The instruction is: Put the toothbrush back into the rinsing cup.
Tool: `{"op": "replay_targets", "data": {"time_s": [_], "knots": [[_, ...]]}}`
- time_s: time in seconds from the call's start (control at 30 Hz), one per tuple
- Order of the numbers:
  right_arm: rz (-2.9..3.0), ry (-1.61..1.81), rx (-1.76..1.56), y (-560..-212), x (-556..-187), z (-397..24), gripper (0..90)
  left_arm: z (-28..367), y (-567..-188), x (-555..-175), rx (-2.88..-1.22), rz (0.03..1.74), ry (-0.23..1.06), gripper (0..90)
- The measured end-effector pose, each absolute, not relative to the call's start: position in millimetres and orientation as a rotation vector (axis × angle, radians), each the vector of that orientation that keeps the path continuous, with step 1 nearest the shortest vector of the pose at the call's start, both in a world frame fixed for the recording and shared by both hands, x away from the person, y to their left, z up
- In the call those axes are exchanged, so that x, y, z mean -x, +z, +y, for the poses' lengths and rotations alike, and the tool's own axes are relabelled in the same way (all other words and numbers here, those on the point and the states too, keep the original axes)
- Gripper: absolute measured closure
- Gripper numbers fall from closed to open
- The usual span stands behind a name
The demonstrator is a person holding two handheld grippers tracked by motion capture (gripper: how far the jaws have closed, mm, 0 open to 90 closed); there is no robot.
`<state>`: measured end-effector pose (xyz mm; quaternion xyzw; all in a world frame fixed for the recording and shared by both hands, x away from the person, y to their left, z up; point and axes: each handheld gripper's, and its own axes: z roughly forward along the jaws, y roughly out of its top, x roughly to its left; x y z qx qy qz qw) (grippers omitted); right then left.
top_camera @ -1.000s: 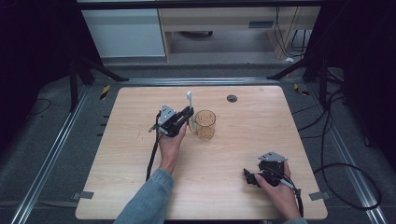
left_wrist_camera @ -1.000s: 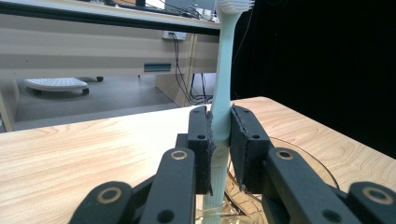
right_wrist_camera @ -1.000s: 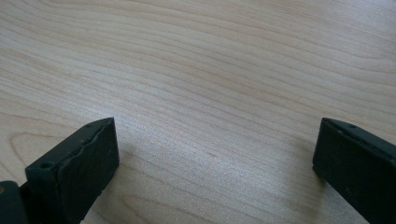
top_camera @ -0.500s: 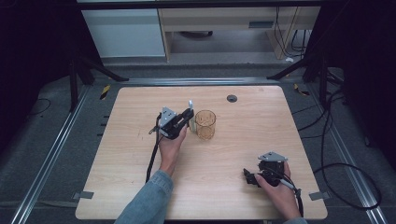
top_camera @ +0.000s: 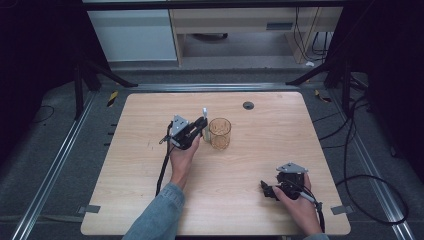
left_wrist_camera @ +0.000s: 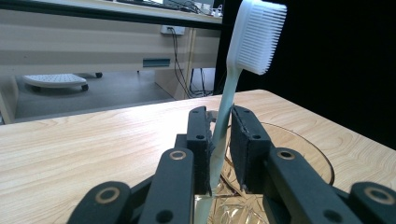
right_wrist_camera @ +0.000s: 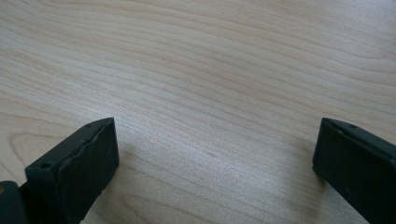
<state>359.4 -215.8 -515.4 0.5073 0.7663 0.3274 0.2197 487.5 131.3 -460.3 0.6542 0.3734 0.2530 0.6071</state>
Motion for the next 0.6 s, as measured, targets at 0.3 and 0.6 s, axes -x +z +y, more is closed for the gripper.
{"op": "replay_targets", "data": {"time_s": [0.3,0.6], "knots": [[2.120,0.907,-1.404,-515.4,-359.4,-215.7,0.6,131.4,-459.7,-486.5,-1.528,0.859,0.580,75.1],[2.120,0.906,-1.404,-515.4,-359.4,-215.8,0.7,132.9,-458.8,-485.1,-1.554,0.848,0.579,71.1]]}}
